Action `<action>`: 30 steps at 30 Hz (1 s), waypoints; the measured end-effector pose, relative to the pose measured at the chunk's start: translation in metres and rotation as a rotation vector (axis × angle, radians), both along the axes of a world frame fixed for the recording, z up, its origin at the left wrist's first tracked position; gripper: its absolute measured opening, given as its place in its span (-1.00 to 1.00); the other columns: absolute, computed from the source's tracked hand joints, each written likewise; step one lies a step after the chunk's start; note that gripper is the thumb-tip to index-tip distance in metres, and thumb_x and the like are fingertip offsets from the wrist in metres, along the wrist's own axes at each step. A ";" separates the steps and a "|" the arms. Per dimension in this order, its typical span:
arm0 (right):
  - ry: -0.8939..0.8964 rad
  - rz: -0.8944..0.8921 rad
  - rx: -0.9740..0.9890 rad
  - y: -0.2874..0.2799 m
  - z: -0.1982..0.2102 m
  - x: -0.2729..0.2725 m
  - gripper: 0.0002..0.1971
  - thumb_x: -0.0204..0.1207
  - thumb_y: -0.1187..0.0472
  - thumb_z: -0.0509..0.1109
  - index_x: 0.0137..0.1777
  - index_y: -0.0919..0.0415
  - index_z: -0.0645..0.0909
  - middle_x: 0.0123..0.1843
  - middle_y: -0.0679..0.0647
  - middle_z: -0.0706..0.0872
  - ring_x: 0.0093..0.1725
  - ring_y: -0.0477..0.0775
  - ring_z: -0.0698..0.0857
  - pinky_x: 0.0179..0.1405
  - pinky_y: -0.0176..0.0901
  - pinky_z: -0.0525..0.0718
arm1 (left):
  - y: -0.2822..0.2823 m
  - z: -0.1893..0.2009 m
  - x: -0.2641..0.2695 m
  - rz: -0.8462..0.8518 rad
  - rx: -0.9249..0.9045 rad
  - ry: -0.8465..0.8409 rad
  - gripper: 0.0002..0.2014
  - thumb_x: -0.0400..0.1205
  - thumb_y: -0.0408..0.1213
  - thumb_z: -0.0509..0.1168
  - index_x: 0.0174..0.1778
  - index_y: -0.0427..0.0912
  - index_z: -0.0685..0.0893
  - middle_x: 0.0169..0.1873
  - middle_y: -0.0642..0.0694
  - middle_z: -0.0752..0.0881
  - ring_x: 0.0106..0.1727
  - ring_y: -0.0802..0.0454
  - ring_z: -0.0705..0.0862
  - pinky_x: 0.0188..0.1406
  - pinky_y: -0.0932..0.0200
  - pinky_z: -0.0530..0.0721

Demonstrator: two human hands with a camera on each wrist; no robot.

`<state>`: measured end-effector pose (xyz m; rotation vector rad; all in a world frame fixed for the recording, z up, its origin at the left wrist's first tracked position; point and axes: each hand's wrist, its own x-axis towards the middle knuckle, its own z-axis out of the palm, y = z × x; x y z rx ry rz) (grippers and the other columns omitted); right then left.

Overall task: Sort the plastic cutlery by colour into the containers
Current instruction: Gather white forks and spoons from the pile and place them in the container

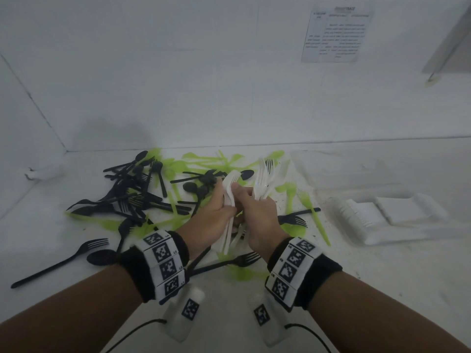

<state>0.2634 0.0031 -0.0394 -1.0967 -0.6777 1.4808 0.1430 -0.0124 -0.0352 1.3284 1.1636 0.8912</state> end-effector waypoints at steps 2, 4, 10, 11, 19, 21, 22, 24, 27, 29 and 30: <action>-0.035 0.031 -0.006 0.000 -0.001 -0.001 -0.68 0.64 0.17 0.55 0.01 0.53 0.71 -0.38 0.25 0.62 -0.67 0.07 0.51 -0.74 -0.25 0.45 | -0.002 0.002 0.000 -0.016 0.014 -0.047 -0.34 0.75 -0.34 0.24 0.75 0.05 0.16 0.13 -0.01 0.77 0.01 0.01 0.70 0.06 0.05 0.70; -0.074 0.069 -0.015 0.002 -0.002 -0.004 -0.71 0.64 0.15 0.55 -0.14 0.39 0.67 -0.43 0.23 0.60 -0.66 0.11 0.47 -0.73 -0.22 0.46 | -0.003 0.006 0.003 0.017 0.009 -0.057 -0.48 0.78 -0.46 0.19 0.64 -0.05 0.25 0.02 -0.12 0.75 -0.19 -0.10 0.63 -0.23 0.10 0.68; -0.051 0.252 -0.055 0.005 0.000 -0.010 -0.48 0.60 -0.09 0.51 0.34 0.22 0.43 -0.23 0.21 0.58 -0.50 0.13 0.58 -0.52 -0.08 0.52 | 0.003 0.002 -0.006 0.241 -0.077 -0.064 -0.78 0.73 -0.39 0.13 0.24 -0.05 0.37 -0.23 -0.17 0.54 -0.41 0.01 0.53 -0.48 0.11 0.44; -0.053 0.255 -0.053 0.006 0.000 -0.008 -0.55 0.65 -0.05 0.47 0.34 0.12 0.38 -0.22 0.18 0.58 -0.47 0.09 0.58 -0.51 -0.09 0.48 | 0.005 0.001 -0.009 0.275 -0.092 -0.084 -0.90 0.76 -0.32 0.13 0.15 -0.08 0.36 -0.25 -0.13 0.51 -0.45 0.04 0.50 -0.48 0.11 0.41; -0.039 0.378 0.060 -0.002 0.001 -0.001 -0.72 0.85 0.08 0.21 0.15 0.31 0.60 -0.29 0.11 0.58 -0.53 -0.09 0.57 -0.47 -0.18 0.40 | 0.019 0.005 -0.012 0.340 -0.100 -0.224 -0.69 0.72 -0.10 0.38 0.21 -0.17 0.44 -0.22 -0.11 0.57 -0.39 0.06 0.54 -0.36 0.07 0.55; -0.004 0.381 0.058 -0.002 0.000 -0.001 -0.71 0.85 0.07 0.23 0.07 0.32 0.60 -0.36 0.11 0.58 -0.55 -0.07 0.50 -0.45 -0.17 0.38 | 0.020 0.009 -0.010 0.315 -0.116 -0.263 -0.57 0.67 -0.02 0.45 0.25 -0.16 0.43 -0.17 -0.17 0.59 -0.38 -0.01 0.60 -0.32 -0.02 0.64; 0.006 0.386 0.058 -0.002 0.000 -0.001 -0.70 0.84 0.07 0.25 0.01 0.31 0.60 -0.40 0.10 0.55 -0.56 -0.05 0.45 -0.46 -0.16 0.36 | 0.020 0.010 -0.008 0.301 -0.124 -0.273 -0.54 0.64 0.02 0.46 0.23 -0.15 0.42 -0.16 -0.23 0.60 -0.38 -0.08 0.62 -0.30 -0.06 0.66; 0.007 0.395 0.067 -0.003 0.001 -0.001 -0.66 0.82 0.05 0.28 -0.12 0.27 0.60 -0.45 0.11 0.49 -0.56 0.00 0.35 -0.48 -0.15 0.31 | 0.020 0.013 -0.004 0.282 -0.142 -0.277 -0.56 0.68 0.02 0.43 0.22 -0.15 0.40 -0.18 -0.31 0.62 -0.44 -0.17 0.61 -0.39 -0.09 0.66; -0.026 0.414 0.075 -0.003 0.002 0.002 -0.64 0.79 0.00 0.32 -0.08 0.31 0.61 -0.46 0.11 0.47 -0.55 0.01 0.31 -0.49 -0.16 0.31 | 0.022 0.014 -0.004 0.261 -0.172 -0.334 -0.46 0.69 -0.02 0.42 0.41 -0.28 0.40 -0.14 -0.38 0.62 -0.50 -0.20 0.58 -0.48 -0.06 0.64; -0.069 0.450 0.083 -0.003 0.003 0.005 -0.59 0.77 -0.05 0.34 -0.10 0.32 0.62 -0.45 0.12 0.49 -0.54 0.01 0.33 -0.48 -0.17 0.36 | 0.024 0.014 -0.007 0.204 -0.179 -0.348 -0.29 0.62 0.06 0.49 0.39 -0.47 0.44 -0.16 -0.42 0.60 -0.51 -0.23 0.59 -0.45 -0.08 0.65; -0.105 0.471 0.096 -0.004 0.003 0.005 -0.58 0.77 -0.07 0.34 -0.09 0.33 0.63 -0.42 0.14 0.53 -0.53 0.02 0.36 -0.46 -0.17 0.39 | 0.025 0.013 -0.010 0.190 -0.171 -0.336 -0.27 0.61 0.09 0.50 0.30 -0.55 0.47 -0.19 -0.42 0.57 -0.52 -0.23 0.58 -0.44 -0.07 0.65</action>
